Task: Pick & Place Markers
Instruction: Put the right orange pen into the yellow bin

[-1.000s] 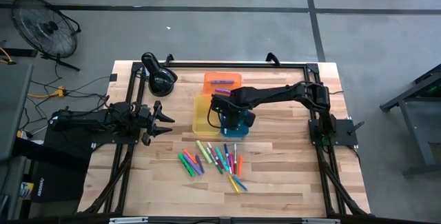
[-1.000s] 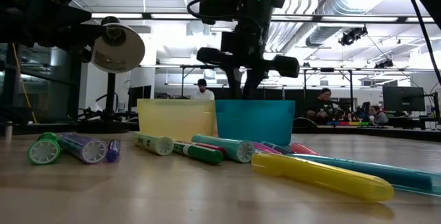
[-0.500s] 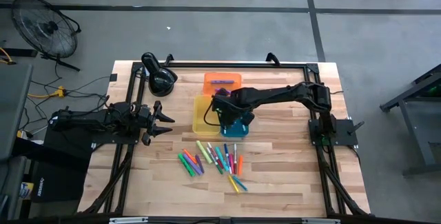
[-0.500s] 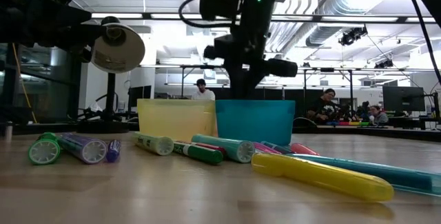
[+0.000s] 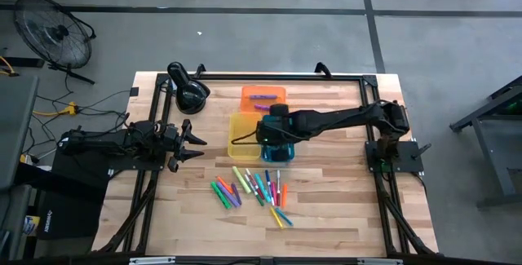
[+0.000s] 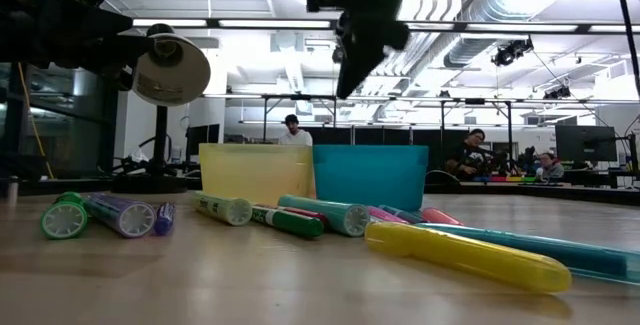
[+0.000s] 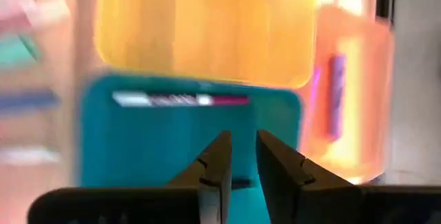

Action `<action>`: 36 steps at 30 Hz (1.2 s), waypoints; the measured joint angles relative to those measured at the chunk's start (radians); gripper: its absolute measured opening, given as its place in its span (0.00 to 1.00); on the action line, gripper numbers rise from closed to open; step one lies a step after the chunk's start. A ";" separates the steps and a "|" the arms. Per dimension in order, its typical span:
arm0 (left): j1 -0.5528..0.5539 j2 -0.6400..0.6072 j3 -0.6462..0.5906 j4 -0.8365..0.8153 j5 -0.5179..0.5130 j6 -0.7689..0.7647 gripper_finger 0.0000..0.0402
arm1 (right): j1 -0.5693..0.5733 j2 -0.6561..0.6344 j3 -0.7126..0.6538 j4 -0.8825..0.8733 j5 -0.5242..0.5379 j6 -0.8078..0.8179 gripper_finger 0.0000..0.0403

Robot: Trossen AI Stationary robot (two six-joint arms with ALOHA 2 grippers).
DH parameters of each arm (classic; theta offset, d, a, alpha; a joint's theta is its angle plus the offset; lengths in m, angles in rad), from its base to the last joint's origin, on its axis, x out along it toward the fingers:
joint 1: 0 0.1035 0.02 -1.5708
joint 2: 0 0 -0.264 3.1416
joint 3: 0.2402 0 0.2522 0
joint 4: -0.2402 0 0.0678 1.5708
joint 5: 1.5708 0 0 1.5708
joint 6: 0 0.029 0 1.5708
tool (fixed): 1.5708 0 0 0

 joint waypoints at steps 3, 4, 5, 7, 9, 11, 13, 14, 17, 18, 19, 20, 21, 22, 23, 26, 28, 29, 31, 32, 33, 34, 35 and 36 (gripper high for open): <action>0.000 0.000 0.000 0.000 0.000 0.000 0.42 | 0.019 -0.016 0.000 -0.004 -0.035 0.351 0.13; 0.000 0.000 0.000 0.000 0.000 0.000 0.42 | 0.025 -0.017 0.000 -0.011 -0.065 0.465 0.13; 0.000 0.000 0.000 0.000 0.000 0.000 0.42 | 0.030 -0.018 0.000 -0.019 -0.098 0.556 0.14; 0.000 0.000 0.000 0.000 0.000 0.000 0.42 | 0.046 -0.018 0.000 -0.035 -0.174 0.667 0.15; 0.000 0.000 0.000 0.000 0.000 0.000 0.42 | 0.070 -0.018 0.000 -0.041 -0.221 0.727 0.16; 0.000 0.000 0.000 0.000 0.000 0.000 0.42 | 0.100 -0.018 0.000 -0.045 -0.235 0.776 0.16; 0.000 0.000 0.000 0.000 0.000 0.000 0.42 | 0.129 -0.018 0.000 -0.053 -0.240 0.823 0.17; 0.000 0.000 0.000 0.000 0.000 0.000 0.42 | 0.142 -0.018 0.000 -0.057 -0.239 0.851 0.17; 0.000 0.000 0.000 0.000 0.000 0.000 0.42 | 0.184 -0.018 0.000 -0.091 -0.221 0.956 0.17; 0.000 0.000 0.000 0.000 0.000 0.000 0.42 | 0.200 -0.018 0.000 -0.105 -0.206 0.992 0.17; 0.000 0.000 0.000 0.000 0.000 0.000 0.42 | 0.217 -0.018 0.000 -0.119 -0.189 1.034 0.17; 0.000 0.000 0.000 0.000 0.000 0.000 0.42 | 0.237 -0.018 0.000 -0.132 -0.170 1.081 0.17; 0.000 0.000 0.000 0.000 0.000 0.000 0.42 | 0.257 -0.018 0.000 -0.146 -0.152 1.130 0.17; 0.000 0.000 0.000 0.000 0.000 0.000 0.42 | 0.278 -0.018 0.000 -0.160 -0.131 1.179 0.17; 0.000 0.000 0.000 0.000 0.000 0.000 0.42 | 0.301 -0.017 0.000 -0.167 -0.111 1.227 0.17; 0.000 0.000 0.000 0.000 0.000 0.000 0.42 | 0.360 -0.001 0.000 -0.167 -0.071 1.341 0.17; 0.000 0.000 0.000 0.000 0.000 0.000 0.42 | 0.390 0.018 0.000 -0.166 -0.068 1.399 0.18; 0.000 0.000 0.000 0.000 0.000 0.000 0.42 | 0.403 0.030 0.000 -0.166 -0.067 1.421 0.19; 0.000 0.000 0.000 0.000 0.000 0.000 0.42 | 0.421 0.058 0.000 -0.166 -0.067 1.451 0.22; 0.000 0.000 0.000 0.000 0.000 0.000 0.42 | 0.428 0.074 0.000 -0.164 -0.070 1.461 0.24; 0.000 0.000 0.000 0.000 0.000 0.000 0.42 | 0.432 0.090 0.000 -0.164 -0.079 1.469 0.26; 0.000 0.000 0.000 0.000 0.000 0.000 0.42 | 0.435 0.106 0.000 -0.164 -0.085 1.475 0.29; 0.000 0.000 0.000 0.000 0.000 0.000 0.42 | 0.436 0.122 0.000 -0.164 -0.089 1.485 0.32; 0.000 0.000 0.000 0.000 0.000 0.000 0.42 | 0.436 0.135 0.000 -0.163 -0.092 1.495 0.34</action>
